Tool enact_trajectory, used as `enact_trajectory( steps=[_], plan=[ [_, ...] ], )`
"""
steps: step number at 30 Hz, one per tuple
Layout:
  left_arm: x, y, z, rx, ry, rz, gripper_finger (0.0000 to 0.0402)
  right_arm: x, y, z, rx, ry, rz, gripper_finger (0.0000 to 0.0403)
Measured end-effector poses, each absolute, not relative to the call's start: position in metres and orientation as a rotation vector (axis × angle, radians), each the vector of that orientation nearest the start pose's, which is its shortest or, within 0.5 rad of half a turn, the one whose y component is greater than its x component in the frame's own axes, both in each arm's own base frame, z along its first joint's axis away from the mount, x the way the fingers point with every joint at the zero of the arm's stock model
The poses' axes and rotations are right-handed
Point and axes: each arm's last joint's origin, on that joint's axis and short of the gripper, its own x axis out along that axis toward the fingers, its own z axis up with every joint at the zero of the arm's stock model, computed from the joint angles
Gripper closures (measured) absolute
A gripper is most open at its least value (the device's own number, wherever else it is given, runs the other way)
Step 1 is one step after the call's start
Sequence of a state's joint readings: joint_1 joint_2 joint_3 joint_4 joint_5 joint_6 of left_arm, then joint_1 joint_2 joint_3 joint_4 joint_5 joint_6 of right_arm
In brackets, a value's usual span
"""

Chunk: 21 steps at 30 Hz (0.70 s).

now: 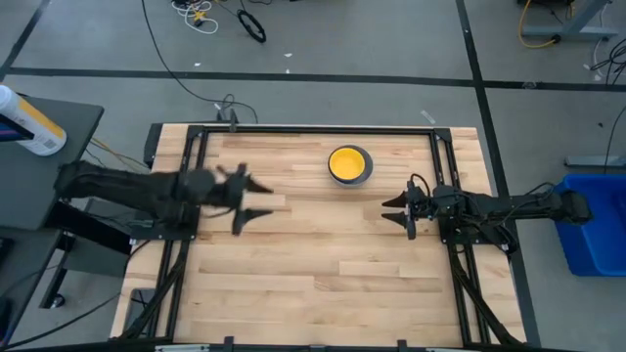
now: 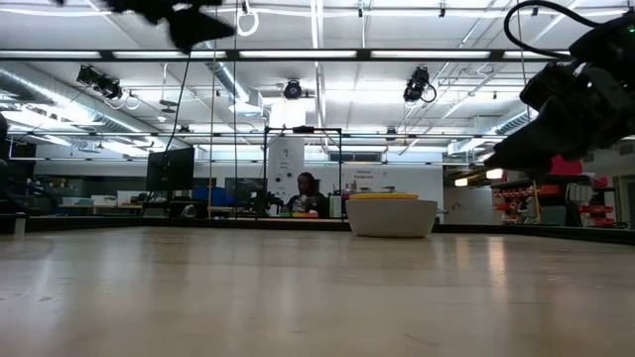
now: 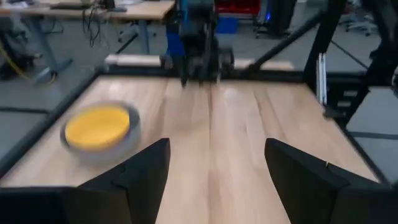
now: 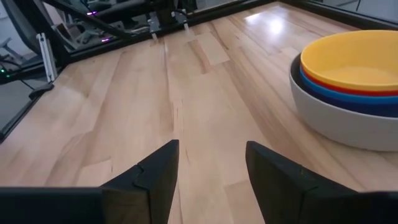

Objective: Nest bowls inside each other
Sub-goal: Return to Home Position

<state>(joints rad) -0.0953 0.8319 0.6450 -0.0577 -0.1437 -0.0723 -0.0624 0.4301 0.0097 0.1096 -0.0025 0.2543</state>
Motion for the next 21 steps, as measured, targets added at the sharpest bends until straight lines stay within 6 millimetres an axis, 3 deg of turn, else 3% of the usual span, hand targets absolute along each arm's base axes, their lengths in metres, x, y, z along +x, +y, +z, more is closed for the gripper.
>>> enact_trajectory(
  steps=[4,9,14,21],
  plan=[
    [0.154,-0.035,0.24,-0.111,0.264,0.08,0.0134,0.12,-0.007,0.14,0.262,0.288,-0.095,0.0207],
    [0.133,-0.052,0.186,-0.162,0.235,0.005,0.0134,0.121,-0.007,0.143,0.258,0.263,-0.072,0.0212],
    [0.12,-0.062,0.156,-0.099,0.205,-0.124,0.0134,0.122,-0.005,0.147,0.26,0.219,-0.015,0.0211],
    [0.109,-0.068,0.133,-0.082,0.349,-0.236,0.0134,0.122,-0.004,0.147,0.269,0.227,0.032,0.0215]
  ],
)
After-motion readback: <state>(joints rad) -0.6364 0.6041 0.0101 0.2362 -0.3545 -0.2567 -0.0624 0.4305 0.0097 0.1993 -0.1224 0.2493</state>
